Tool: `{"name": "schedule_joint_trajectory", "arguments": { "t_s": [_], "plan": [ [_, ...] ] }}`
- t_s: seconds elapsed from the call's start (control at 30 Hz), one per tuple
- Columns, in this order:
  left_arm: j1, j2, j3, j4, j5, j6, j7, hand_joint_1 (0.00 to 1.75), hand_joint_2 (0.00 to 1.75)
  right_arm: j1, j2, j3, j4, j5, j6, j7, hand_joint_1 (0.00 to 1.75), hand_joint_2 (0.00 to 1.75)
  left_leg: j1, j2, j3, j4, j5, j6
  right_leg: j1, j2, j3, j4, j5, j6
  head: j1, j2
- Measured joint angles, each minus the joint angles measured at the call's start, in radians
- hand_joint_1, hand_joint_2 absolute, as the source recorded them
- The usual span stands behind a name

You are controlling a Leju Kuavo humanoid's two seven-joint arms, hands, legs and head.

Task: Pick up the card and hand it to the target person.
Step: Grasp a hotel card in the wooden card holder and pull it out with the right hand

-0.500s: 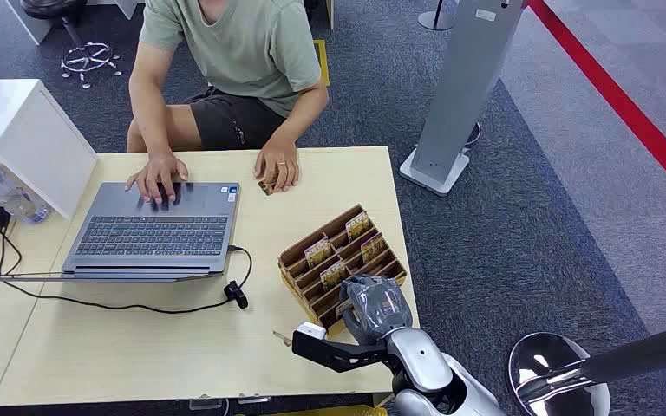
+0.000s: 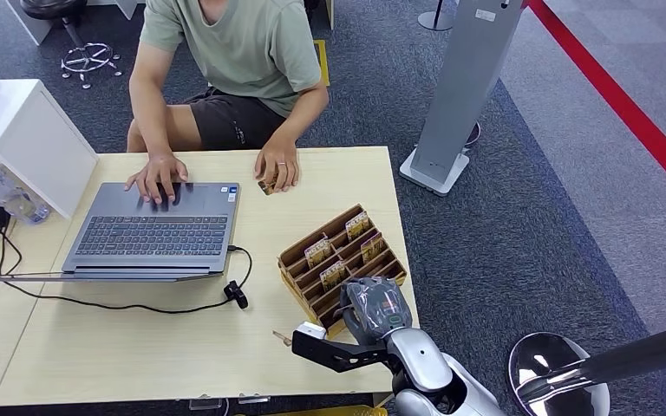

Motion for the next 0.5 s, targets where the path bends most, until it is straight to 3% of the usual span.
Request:
{"name": "schedule_joint_trajectory", "arguments": {
  "t_s": [0.1, 0.5],
  "plan": [
    [0.0, 0.0, 0.0, 0.0, 0.002, 0.0, 0.002, 0.0, 0.0, -0.001, 0.0, 0.0, 0.0, -0.001, 0.0, 0.0, 1.49, 1.75, 0.0, 0.0, 0.0, 0.0, 0.0, 0.0, 0.0, 0.0, 0.0, 0.0, 0.0, 0.0, 0.0, 0.0],
    [0.0, 0.0, -0.001, 0.0, 0.005, 0.001, 0.004, 0.0, 0.0, -0.002, 0.001, 0.001, 0.0, -0.009, 0.001, -0.001, 1.41, 1.75, 0.0, 0.0, 0.0, 0.0, 0.0, 0.0, 0.0, 0.0, 0.0, 0.0, 0.0, 0.0, 0.0, 0.0]
  ]
}}
